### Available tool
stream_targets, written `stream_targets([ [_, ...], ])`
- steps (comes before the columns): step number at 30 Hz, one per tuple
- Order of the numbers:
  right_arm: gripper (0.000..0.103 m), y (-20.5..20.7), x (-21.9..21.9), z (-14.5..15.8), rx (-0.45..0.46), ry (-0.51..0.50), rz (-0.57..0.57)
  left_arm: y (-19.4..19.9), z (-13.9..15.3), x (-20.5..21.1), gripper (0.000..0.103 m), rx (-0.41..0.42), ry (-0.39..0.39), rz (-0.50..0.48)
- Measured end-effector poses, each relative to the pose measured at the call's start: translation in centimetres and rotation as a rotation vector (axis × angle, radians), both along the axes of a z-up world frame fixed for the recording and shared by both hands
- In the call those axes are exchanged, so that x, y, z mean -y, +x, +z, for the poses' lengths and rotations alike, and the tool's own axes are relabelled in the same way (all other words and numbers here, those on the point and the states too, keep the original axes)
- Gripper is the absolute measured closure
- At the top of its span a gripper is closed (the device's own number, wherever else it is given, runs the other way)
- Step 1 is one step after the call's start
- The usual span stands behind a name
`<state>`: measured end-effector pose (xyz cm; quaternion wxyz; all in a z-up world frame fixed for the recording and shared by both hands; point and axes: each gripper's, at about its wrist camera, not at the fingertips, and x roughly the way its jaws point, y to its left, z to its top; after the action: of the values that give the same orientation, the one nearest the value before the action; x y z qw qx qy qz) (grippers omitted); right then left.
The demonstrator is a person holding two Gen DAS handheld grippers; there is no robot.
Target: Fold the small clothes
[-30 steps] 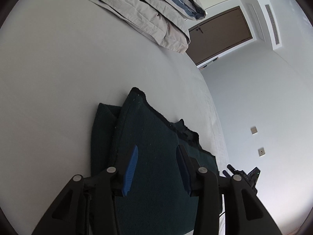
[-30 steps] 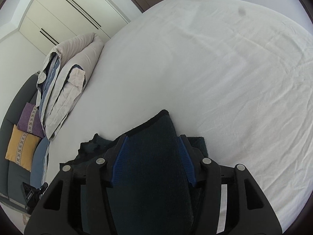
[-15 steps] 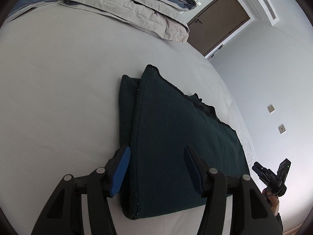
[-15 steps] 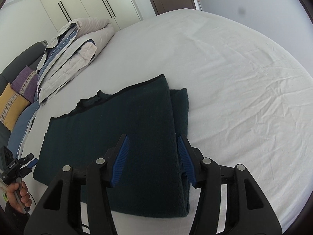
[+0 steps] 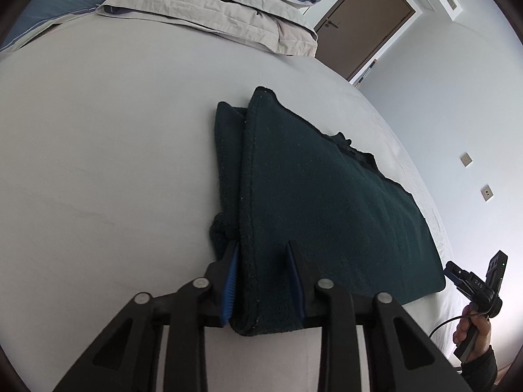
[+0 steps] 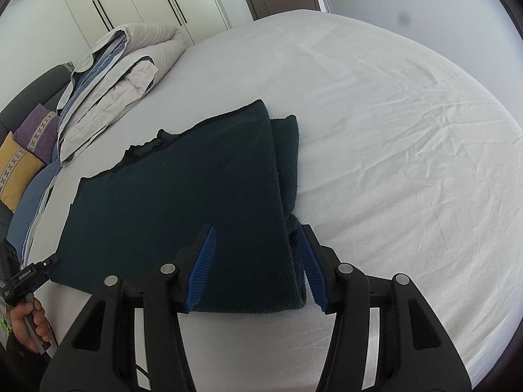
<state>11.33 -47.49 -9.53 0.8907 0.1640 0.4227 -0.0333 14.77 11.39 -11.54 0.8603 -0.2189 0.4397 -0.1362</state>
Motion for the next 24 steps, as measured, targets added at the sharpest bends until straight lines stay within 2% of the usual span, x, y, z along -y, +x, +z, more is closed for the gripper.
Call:
stream_targets([
  [5, 0.053, -0.8, 0.0, -0.4, -0.012, -0.029, -0.013, -0.2, -0.2, 0.0, 0.093, 0.001, 0.024, -0.013],
  [10, 0.053, -0.4, -0.6, -1.1, -0.042, -0.048, 0.011, 0.0, -0.5, 0.0, 0.094, -0.014, 0.034, -0.031],
  [12, 0.062, -0.5, -0.9, -1.2, -0.039, -0.068, 0.025, 0.0, -0.5, -0.2, 0.095, -0.016, 0.033, -0.031],
  [13, 0.075, -0.6, -0.9, -1.2, -0.045, -0.084, 0.020, 0.0, -0.4, -0.2, 0.095, -0.016, 0.034, -0.032],
  [16, 0.096, -0.8, 0.1, -1.5, -0.047, -0.069, -0.018, -0.1, -0.4, -0.1, 0.095, -0.016, 0.037, -0.038],
  [24, 0.098, -1.5, 0.8, -1.6, -0.037, -0.020, -0.045, -0.3, -0.5, -0.4, 0.096, -0.016, 0.029, -0.042],
])
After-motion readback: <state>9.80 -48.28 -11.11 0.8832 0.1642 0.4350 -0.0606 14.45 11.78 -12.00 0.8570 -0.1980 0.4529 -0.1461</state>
